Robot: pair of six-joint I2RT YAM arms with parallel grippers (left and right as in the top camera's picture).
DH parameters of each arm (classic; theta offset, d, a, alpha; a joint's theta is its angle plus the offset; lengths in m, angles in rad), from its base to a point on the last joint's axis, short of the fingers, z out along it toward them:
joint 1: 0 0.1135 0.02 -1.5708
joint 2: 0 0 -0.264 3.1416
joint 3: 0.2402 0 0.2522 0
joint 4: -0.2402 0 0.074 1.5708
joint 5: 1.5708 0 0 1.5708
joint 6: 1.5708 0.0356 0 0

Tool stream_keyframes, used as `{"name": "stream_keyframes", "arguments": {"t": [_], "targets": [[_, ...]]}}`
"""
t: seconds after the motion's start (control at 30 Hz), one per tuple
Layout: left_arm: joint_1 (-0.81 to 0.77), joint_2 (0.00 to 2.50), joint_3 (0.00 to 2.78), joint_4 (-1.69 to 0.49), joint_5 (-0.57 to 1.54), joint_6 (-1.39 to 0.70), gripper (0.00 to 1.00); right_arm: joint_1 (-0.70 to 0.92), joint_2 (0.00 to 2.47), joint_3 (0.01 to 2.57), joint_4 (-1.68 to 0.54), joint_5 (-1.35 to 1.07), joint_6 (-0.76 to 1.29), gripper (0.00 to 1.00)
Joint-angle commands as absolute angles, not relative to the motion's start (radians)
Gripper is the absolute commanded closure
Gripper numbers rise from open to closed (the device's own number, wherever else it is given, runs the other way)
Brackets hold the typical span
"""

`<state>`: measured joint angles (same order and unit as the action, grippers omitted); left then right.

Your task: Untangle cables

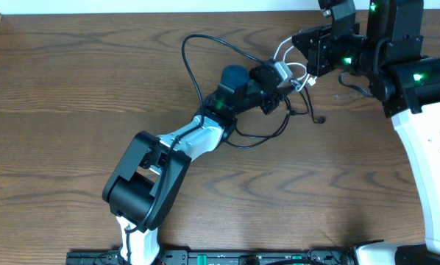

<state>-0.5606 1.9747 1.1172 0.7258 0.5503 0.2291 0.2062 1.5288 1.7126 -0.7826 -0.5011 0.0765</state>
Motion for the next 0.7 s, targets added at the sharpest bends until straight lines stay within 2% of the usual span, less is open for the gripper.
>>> {"name": "stream_keyframes", "arguments": {"t": [0.0,0.03,0.3,0.5,0.67], "targets": [[-0.554,1.980,1.128,0.719,0.548,0.220,0.88,0.204,1.524,1.713,-0.783,-0.506,0.088,0.99],[-0.551,1.980,1.128,0.713,0.548,0.220,0.92,0.204,1.524,1.713,-0.782,-0.506,0.088,0.99],[-0.478,1.979,1.128,0.608,0.549,0.118,0.92,0.146,1.524,1.713,-0.776,-0.467,0.105,0.99],[-0.389,1.953,1.128,0.446,0.599,0.073,0.92,-0.001,1.524,1.713,-0.778,-0.424,0.176,0.99],[-0.340,1.897,1.128,0.300,0.613,0.073,0.92,-0.139,1.525,1.703,-0.779,-0.268,0.233,0.99]]}}
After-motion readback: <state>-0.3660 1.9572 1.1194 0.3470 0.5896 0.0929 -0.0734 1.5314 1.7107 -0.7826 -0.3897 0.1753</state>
